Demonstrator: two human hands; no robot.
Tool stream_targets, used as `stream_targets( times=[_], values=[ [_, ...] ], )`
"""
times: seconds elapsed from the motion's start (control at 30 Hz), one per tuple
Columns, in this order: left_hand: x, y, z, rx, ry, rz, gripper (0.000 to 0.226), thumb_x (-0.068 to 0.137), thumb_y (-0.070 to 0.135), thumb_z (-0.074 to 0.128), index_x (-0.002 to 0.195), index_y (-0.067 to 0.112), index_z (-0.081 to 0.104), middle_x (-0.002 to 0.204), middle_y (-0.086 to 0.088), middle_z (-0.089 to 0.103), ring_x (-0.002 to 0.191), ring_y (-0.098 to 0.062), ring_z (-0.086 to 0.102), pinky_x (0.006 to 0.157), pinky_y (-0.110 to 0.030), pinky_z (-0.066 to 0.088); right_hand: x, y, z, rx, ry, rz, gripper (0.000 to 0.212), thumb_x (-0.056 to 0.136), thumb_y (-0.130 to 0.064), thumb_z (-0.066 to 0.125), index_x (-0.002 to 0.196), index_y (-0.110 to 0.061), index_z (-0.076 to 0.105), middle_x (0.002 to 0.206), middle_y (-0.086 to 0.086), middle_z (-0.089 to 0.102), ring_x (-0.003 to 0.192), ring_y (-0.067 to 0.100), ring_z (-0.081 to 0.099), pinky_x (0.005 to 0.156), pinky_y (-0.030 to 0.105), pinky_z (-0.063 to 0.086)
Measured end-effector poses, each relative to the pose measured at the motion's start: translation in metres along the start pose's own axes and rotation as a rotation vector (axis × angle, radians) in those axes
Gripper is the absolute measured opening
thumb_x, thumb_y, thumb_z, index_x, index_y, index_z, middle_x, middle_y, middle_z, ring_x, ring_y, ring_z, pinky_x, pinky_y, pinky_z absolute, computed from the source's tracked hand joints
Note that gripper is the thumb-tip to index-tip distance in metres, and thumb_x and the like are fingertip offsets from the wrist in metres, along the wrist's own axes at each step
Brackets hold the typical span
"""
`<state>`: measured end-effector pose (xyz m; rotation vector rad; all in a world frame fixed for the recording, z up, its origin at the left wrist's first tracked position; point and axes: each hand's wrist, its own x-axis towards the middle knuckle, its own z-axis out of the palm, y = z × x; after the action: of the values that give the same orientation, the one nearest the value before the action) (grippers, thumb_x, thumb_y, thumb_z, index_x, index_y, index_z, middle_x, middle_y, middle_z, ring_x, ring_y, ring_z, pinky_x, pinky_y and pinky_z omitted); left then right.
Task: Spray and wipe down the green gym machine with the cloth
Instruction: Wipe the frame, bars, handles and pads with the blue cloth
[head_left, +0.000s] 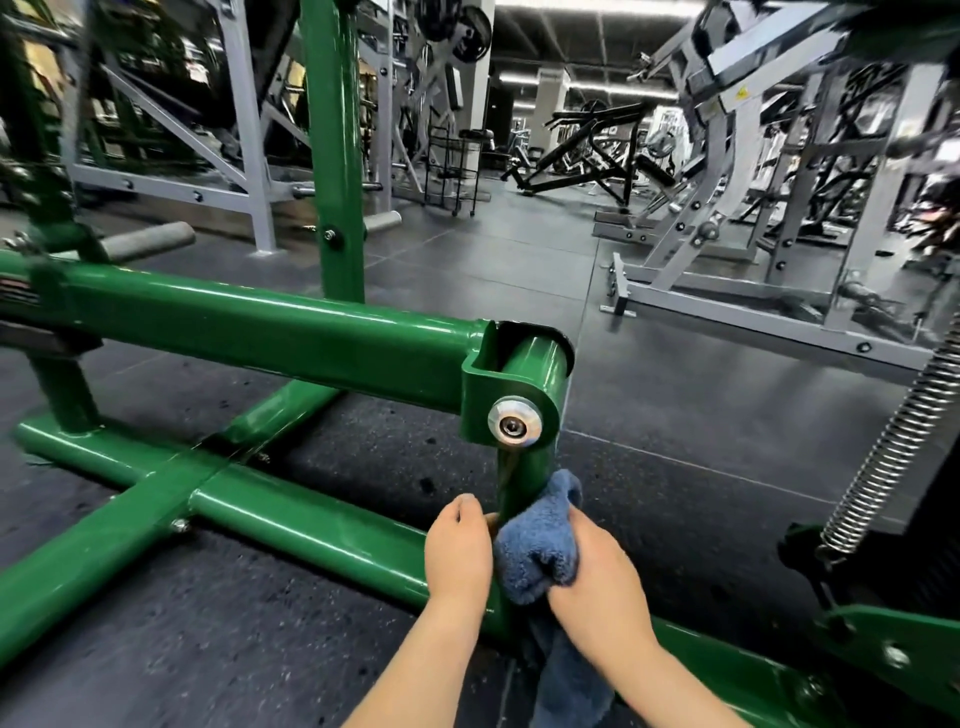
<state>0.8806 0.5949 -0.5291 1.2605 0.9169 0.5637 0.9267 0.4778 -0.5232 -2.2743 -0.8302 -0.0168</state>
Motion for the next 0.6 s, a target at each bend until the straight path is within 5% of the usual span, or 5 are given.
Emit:
stream_targets(
  times=[0.2, 0.3, 0.43, 0.5, 0.6],
  values=[
    [-0.004, 0.016, -0.012, -0.092, -0.046, -0.061, 0.032, 0.101, 0.024, 0.039, 0.073, 0.023, 0.055, 0.083, -0.005, 0.073, 0.088, -0.024, 0.066, 0.095, -0.042, 0.048, -0.013, -0.022, -0.011, -0.172, 0.086, -0.122, 0.033, 0.064, -0.013, 0.052, 0.092, -0.031, 0.056, 0.086, -0.010, 0.066, 0.083, 0.021, 0.061, 0.072, 0.038, 0.049],
    [0.006, 0.022, -0.019, -0.126, -0.076, -0.075, 0.024, 0.101, 0.028, 0.037, 0.085, 0.025, 0.055, 0.073, 0.004, 0.072, 0.085, -0.019, 0.063, 0.096, -0.041, 0.048, -0.009, -0.049, -0.041, 0.015, 0.333, -0.213, 0.050, 0.059, -0.010, 0.059, 0.108, -0.024, 0.061, 0.099, -0.013, 0.065, 0.094, 0.020, 0.059, 0.079, 0.039, 0.046],
    [0.012, 0.036, -0.030, -0.184, -0.106, -0.070, 0.022, 0.099, 0.029, 0.039, 0.102, 0.023, 0.059, 0.076, 0.005, 0.072, 0.078, -0.015, 0.059, 0.071, -0.031, 0.046, 0.005, -0.093, -0.057, 0.108, 0.449, -0.297, 0.049, 0.066, -0.018, 0.066, 0.114, -0.016, 0.060, 0.114, -0.005, 0.062, 0.108, 0.021, 0.055, 0.095, 0.047, 0.042],
    [0.013, 0.045, -0.031, -0.222, -0.093, -0.062, 0.025, 0.096, 0.028, 0.044, 0.091, 0.025, 0.068, 0.078, 0.002, 0.071, 0.082, -0.017, 0.064, 0.071, -0.032, 0.048, 0.014, -0.104, -0.047, -0.134, 0.418, -0.310, 0.068, 0.058, -0.012, 0.073, 0.124, -0.013, 0.058, 0.131, 0.005, 0.057, 0.119, 0.030, 0.050, 0.100, 0.048, 0.039],
    [0.015, 0.047, -0.028, -0.240, -0.074, -0.072, 0.038, 0.093, 0.024, 0.048, 0.062, 0.024, 0.069, 0.079, -0.004, 0.069, 0.080, -0.022, 0.061, 0.068, -0.035, 0.050, 0.022, -0.109, -0.038, -0.407, 0.443, -0.334, 0.071, 0.044, -0.009, 0.079, 0.114, -0.012, 0.064, 0.123, 0.009, 0.061, 0.106, 0.037, 0.054, 0.084, 0.047, 0.044]
  ],
)
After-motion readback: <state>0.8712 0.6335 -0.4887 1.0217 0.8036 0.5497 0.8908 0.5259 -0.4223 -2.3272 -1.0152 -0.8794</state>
